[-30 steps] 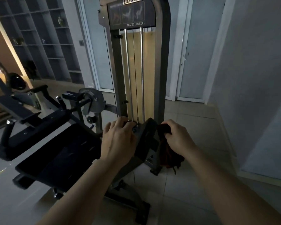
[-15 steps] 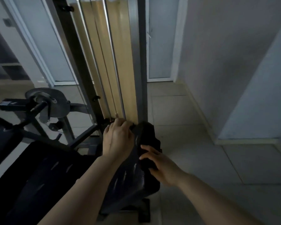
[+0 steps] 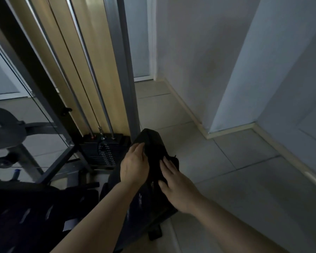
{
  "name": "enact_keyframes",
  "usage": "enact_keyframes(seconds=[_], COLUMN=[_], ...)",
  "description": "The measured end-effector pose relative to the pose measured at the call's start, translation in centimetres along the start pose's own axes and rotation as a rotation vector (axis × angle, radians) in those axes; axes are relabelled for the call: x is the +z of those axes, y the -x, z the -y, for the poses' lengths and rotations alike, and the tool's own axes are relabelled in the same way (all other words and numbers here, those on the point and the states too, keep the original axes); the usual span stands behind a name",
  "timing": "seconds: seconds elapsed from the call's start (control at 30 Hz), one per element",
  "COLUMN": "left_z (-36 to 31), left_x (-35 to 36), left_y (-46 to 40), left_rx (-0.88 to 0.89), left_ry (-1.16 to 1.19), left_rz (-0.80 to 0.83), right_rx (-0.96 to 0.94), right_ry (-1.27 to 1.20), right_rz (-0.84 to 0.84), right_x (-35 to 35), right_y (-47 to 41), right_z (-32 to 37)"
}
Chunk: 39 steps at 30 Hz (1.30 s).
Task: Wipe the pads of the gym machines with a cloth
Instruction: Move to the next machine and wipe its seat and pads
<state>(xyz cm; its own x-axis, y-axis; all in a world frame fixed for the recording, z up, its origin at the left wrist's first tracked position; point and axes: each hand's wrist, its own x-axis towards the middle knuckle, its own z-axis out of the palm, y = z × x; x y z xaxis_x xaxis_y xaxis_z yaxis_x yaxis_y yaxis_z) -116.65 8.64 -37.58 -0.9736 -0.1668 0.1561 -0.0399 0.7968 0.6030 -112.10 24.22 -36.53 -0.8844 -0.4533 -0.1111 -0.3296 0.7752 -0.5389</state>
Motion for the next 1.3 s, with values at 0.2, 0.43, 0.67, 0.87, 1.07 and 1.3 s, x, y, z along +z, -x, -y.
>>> enact_keyframes(seconds=[0.2, 0.43, 0.67, 0.87, 1.07, 1.3], left_z=[1.2, 2.4, 3.3, 3.6, 3.4, 3.0], left_x=[1.5, 1.6, 1.9, 3.5, 6.0, 6.8], left_y=[0.9, 2.0, 3.2, 3.8, 4.5, 4.6], left_rx=[-0.065, -0.135, -0.202, -0.223, -0.22, -0.192], left_ry=[0.115, 0.145, 0.208, 0.39, 0.566, 0.569], left_rz=[0.155, 0.049, 0.042, 0.081, 0.039, -0.046], right_rx=[-0.009, 0.131, 0.118, 0.032, 0.083, 0.156], right_ry=[0.051, 0.005, -0.089, 0.016, 0.04, -0.129], right_rz=[0.073, 0.012, -0.029, -0.031, -0.019, -0.049], right_x=[0.5, -0.1, -0.8, 0.4, -0.1, -1.3], right_y=[2.7, -10.4, -13.9, -1.1, -5.7, -16.2], right_z=[0.4, 0.2, -0.1, -0.1, -0.1, -0.7])
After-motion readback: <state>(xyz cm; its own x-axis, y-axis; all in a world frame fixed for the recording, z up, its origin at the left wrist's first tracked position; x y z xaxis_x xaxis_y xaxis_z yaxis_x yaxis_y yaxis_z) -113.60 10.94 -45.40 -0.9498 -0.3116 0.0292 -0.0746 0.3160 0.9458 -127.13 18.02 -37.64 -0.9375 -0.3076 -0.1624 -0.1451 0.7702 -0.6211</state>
